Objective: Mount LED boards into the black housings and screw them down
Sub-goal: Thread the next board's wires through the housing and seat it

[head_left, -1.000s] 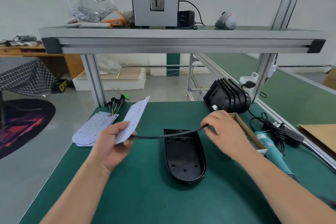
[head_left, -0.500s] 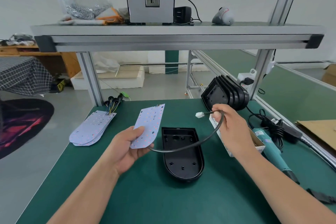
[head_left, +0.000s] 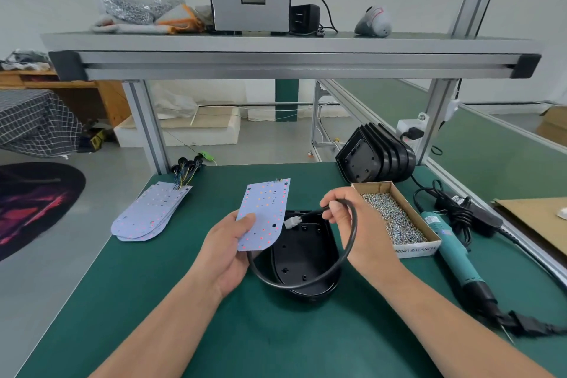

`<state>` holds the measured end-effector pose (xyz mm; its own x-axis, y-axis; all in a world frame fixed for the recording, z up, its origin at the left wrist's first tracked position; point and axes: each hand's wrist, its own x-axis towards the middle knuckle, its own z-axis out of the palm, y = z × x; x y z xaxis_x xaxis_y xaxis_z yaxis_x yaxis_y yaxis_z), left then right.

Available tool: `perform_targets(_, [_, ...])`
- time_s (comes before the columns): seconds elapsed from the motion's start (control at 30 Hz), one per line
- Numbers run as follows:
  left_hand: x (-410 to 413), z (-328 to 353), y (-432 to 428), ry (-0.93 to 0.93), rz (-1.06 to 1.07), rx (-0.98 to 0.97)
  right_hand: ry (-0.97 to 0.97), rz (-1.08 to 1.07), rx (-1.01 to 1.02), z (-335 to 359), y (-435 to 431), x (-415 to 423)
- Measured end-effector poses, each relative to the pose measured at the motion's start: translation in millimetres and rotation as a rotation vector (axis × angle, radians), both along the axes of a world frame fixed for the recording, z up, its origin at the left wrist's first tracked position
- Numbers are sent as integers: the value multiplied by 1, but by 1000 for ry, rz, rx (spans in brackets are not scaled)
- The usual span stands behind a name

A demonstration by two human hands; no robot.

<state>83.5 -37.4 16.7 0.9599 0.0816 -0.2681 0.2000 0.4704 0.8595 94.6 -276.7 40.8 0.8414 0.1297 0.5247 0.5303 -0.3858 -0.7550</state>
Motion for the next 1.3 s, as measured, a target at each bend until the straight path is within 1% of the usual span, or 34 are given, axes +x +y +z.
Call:
perform_targets(0.1, [0, 0, -2, -4, -4, -7, -40, -24, -27, -4, -2, 9])
perform_targets(0.17, [-1, 0, -3, 1, -2, -23, -32, -28, -28, -6, 0, 12])
perform_targets(0.3, [0, 0, -3, 9, 3, -56, 63, -4, 80, -11, 9, 19])
perform_targets(0.4, [-1, 1, -4, 9, -6, -56, 88, 2, 136, -12, 12, 22])
perform_targets(0.57, [-1, -1, -4, 10, -18, -89, 117, -33, 16, -12, 1, 24])
perform_targets(0.7, [1, -2, -1, 10, -20, -127, 48, 9, -56, -6, -6, 23])
perform_targets(0.9, [2, -5, 1, 5, -15, -103, 28, 74, -180, 1, -11, 17])
perform_targets(1.13, [2, -6, 2, -19, -1, -110, -109, 71, -375, 14, -10, 9])
perform_targets(1.2, [2, -5, 1, -31, 1, -105, -127, 93, -354, 15, -6, 7])
perform_targets(1.3, [1, -3, -1, -61, -11, -92, -73, 125, -247, 13, 0, 7])
